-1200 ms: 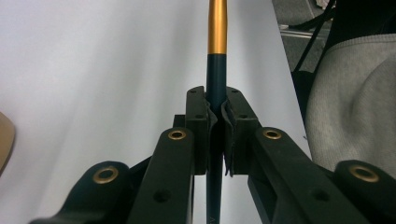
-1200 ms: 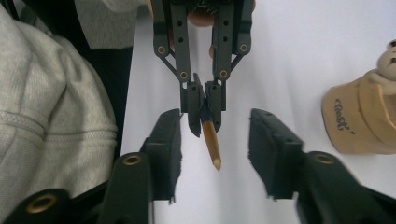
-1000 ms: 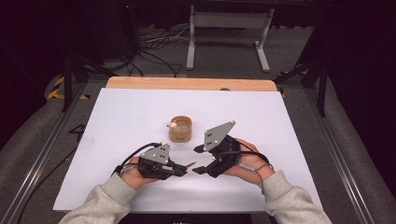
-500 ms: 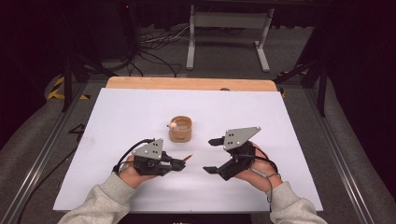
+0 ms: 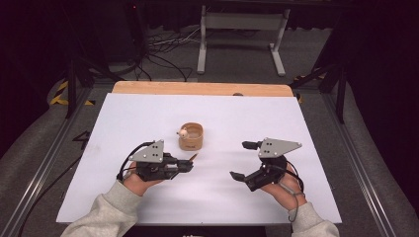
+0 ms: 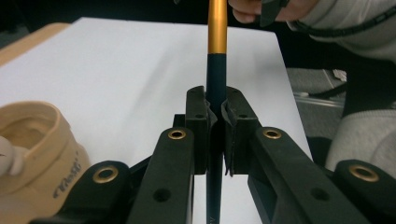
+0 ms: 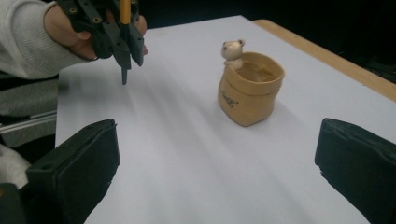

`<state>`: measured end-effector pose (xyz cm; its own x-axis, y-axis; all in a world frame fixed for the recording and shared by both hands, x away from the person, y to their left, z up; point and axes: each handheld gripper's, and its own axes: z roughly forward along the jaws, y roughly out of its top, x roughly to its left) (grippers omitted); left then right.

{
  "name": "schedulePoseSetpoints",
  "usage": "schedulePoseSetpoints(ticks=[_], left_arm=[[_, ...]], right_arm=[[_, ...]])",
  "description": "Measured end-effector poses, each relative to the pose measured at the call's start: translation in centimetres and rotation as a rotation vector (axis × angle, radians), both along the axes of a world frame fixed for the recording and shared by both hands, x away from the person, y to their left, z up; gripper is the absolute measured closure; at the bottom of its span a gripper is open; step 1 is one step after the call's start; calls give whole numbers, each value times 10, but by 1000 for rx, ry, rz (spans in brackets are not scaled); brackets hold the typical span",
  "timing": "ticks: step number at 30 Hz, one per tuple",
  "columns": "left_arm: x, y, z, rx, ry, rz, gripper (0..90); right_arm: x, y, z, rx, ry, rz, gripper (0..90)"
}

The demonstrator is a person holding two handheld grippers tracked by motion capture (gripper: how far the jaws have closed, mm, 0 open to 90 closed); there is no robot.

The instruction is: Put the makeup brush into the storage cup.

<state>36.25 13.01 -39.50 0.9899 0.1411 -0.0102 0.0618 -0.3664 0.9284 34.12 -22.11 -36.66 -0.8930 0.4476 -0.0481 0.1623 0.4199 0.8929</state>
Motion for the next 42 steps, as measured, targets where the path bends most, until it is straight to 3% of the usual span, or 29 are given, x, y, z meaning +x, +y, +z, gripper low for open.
schedulePoseSetpoints(ticks=[3, 13, 19, 26, 35, 42], left_arm=[[2, -2, 4, -13, -5, 16, 824], [14, -4, 14, -53, 14, 46, 823], [25, -5, 22, -93, 20, 94, 823], [34, -4, 30, -142, 28, 116, 822], [45, -13, 36, -134, 21, 150, 822], [58, -16, 38, -177, 41, 186, 822]], right_arm=[[0, -10, -2, 51, -3, -26, 0], [-4, -28, -13, 106, -23, -90, 0], [-10, -31, -22, 154, -63, -126, 0], [-12, -36, -25, 173, -72, -151, 0], [-13, -40, -27, 187, -73, -154, 0], [-14, -41, -29, 186, -71, -150, 0]])
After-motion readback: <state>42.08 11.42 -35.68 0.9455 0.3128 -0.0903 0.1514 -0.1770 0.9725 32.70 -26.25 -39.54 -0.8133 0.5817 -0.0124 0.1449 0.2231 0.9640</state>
